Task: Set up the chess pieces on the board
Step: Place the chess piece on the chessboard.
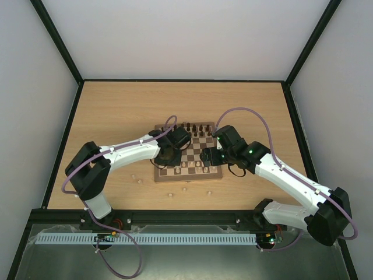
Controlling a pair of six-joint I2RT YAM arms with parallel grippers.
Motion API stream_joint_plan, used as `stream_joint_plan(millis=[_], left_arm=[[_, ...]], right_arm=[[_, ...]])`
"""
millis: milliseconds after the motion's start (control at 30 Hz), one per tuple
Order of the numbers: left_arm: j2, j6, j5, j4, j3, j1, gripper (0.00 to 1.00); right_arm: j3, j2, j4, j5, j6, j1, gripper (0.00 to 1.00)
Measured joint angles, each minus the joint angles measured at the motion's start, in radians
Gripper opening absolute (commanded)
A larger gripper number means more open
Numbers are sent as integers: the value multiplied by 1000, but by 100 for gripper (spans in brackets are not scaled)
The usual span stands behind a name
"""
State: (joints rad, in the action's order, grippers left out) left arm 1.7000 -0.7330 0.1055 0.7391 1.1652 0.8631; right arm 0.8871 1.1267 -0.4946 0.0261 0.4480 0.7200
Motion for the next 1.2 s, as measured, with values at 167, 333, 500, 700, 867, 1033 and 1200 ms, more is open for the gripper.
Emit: stream_joint_plan(millis=[167, 333, 500, 700, 867, 1033, 1200], left_arm=[[0, -8, 0, -13, -1, 3, 10], [0, -12, 1, -15, -2, 3, 10], [0, -16, 6, -14, -9, 8, 10], [4, -18, 8, -14, -12, 16, 11], [16, -21, 10, -12, -16, 21, 12], [19, -29, 16, -7, -24, 21, 14], [19, -35, 21, -7, -24, 21, 20]], right_arm=[[0, 0, 0, 0, 0, 0, 91], [0, 0, 0, 0, 0, 0, 91], [0, 0, 0, -1, 0, 0, 91], [0, 0, 0, -4, 0, 0, 91], [0, 0, 0, -8, 0, 0, 91], [0, 0, 0, -12, 0, 0, 91], [0, 0, 0, -17, 0, 0, 91]])
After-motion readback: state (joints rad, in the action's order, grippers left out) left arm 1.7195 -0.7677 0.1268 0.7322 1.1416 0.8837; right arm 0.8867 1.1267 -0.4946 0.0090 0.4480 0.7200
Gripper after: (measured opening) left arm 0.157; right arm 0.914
